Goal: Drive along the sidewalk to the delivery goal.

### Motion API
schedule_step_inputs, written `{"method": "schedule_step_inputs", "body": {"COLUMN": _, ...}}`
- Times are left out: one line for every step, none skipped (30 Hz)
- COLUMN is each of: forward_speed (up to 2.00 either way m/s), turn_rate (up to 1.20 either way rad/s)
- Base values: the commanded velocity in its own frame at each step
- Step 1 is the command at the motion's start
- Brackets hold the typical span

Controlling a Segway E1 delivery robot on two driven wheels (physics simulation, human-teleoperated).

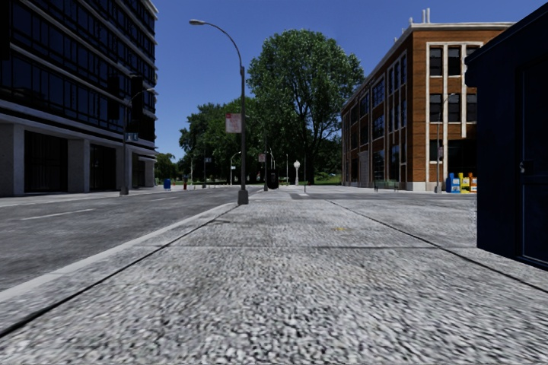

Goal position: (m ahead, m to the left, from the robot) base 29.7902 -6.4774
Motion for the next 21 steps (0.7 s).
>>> {"method": "schedule_step_inputs", "body": {"forward_speed": 2.00, "turn_rate": 0.00}}
{"method": "schedule_step_inputs", "body": {"forward_speed": 2.00, "turn_rate": 0.00}}
{"method": "schedule_step_inputs", "body": {"forward_speed": 2.00, "turn_rate": 0.00}}
{"method": "schedule_step_inputs", "body": {"forward_speed": 2.00, "turn_rate": 0.00}}
{"method": "schedule_step_inputs", "body": {"forward_speed": 2.00, "turn_rate": 0.00}}
{"method": "schedule_step_inputs", "body": {"forward_speed": 2.00, "turn_rate": 0.00}}
{"method": "schedule_step_inputs", "body": {"forward_speed": 2.00, "turn_rate": 0.00}}
{"method": "schedule_step_inputs", "body": {"forward_speed": 2.00, "turn_rate": 0.00}}
{"method": "schedule_step_inputs", "body": {"forward_speed": 2.00, "turn_rate": 0.00}}
{"method": "schedule_step_inputs", "body": {"forward_speed": 2.00, "turn_rate": 0.00}}
{"method": "schedule_step_inputs", "body": {"forward_speed": 2.00, "turn_rate": 0.00}}
{"method": "schedule_step_inputs", "body": {"forward_speed": 2.00, "turn_rate": 0.00}}
{"method": "schedule_step_inputs", "body": {"forward_speed": 2.00, "turn_rate": 0.00}}
{"method": "schedule_step_inputs", "body": {"forward_speed": 2.00, "turn_rate": 0.00}}
{"method": "schedule_step_inputs", "body": {"forward_speed": 2.00, "turn_rate": 0.00}}
{"method": "schedule_step_inputs", "body": {"forward_speed": 2.00, "turn_rate": 0.00}}
{"method": "schedule_step_inputs", "body": {"forward_speed": 2.00, "turn_rate": 0.00}}
{"method": "schedule_step_inputs", "body": {"forward_speed": 2.00, "turn_rate": 0.00}}
{"method": "schedule_step_inputs", "body": {"forward_speed": 2.00, "turn_rate": 0.00}}
{"method": "schedule_step_inputs", "body": {"forward_speed": 2.00, "turn_rate": 0.00}}
{"method": "schedule_step_inputs", "body": {"forward_speed": 2.00, "turn_rate": 0.00}}
